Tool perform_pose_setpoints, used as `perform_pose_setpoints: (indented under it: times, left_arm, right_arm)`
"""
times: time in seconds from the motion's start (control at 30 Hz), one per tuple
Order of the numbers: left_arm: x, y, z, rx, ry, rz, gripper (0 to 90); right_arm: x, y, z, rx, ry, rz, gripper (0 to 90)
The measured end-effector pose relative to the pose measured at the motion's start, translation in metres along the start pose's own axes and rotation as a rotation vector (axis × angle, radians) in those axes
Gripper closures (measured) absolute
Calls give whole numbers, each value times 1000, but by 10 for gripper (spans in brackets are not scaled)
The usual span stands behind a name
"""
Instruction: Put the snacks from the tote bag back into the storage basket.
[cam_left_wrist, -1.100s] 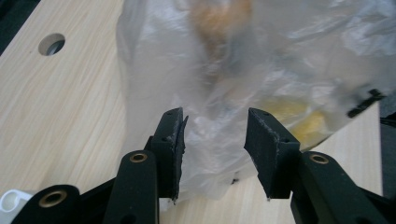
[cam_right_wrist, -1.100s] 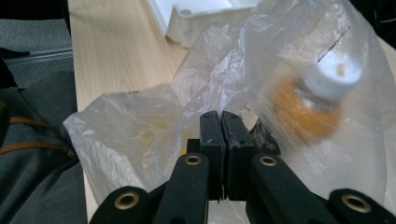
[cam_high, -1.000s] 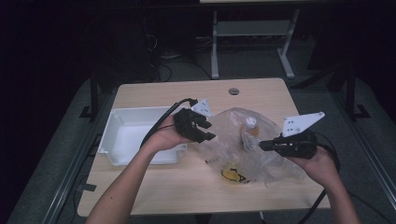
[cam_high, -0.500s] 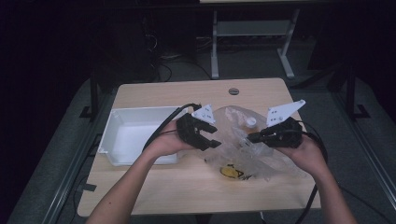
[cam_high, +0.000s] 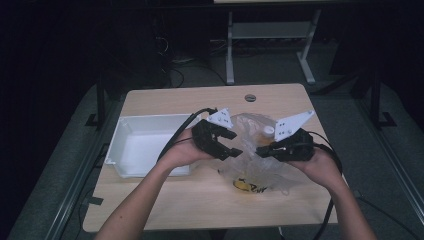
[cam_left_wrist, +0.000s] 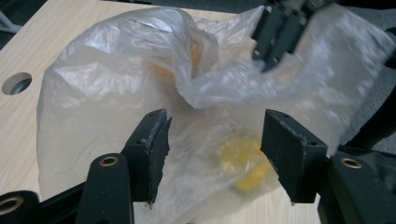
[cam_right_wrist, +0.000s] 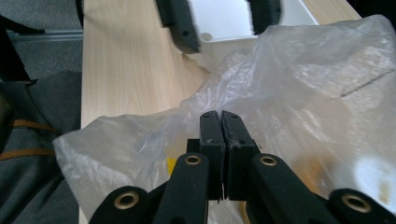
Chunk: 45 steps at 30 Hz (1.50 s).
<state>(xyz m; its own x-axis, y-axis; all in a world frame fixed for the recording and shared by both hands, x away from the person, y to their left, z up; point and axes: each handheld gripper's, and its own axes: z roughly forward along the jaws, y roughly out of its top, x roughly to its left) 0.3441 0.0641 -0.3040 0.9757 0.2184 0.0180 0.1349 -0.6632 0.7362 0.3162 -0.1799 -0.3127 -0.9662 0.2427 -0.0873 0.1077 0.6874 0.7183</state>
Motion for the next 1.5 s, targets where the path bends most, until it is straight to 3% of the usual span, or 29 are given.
perform_pose_setpoints:
  times: [0.17,0.43,0.6,0.87,1.17,1.33,1.5]
  left_arm:
    - [1,7,5,-11,-7,-18,402]
    - [2,18,18,22,-12,-26,476]
    - [1,19,27,32,-62,-62,541]
    - [1,21,27,23,-66,-66,494]
    - [-1,29,33,52,-68,-57,472]
    - [-2,32,41,95,-52,-42,577]
    - [-7,34,53,147,-38,-5,816]
  right_arm:
    - [7,-4,0,-11,-5,-19,871]
    - [18,-14,3,-43,-3,-36,865]
    - [25,-16,9,-48,-9,-65,866]
    - [29,-24,14,-57,-25,-62,866]
    - [32,-32,20,-92,-29,-48,863]
    - [33,-38,20,-132,-31,-39,854]
    - [35,-44,20,-150,-36,-31,835]
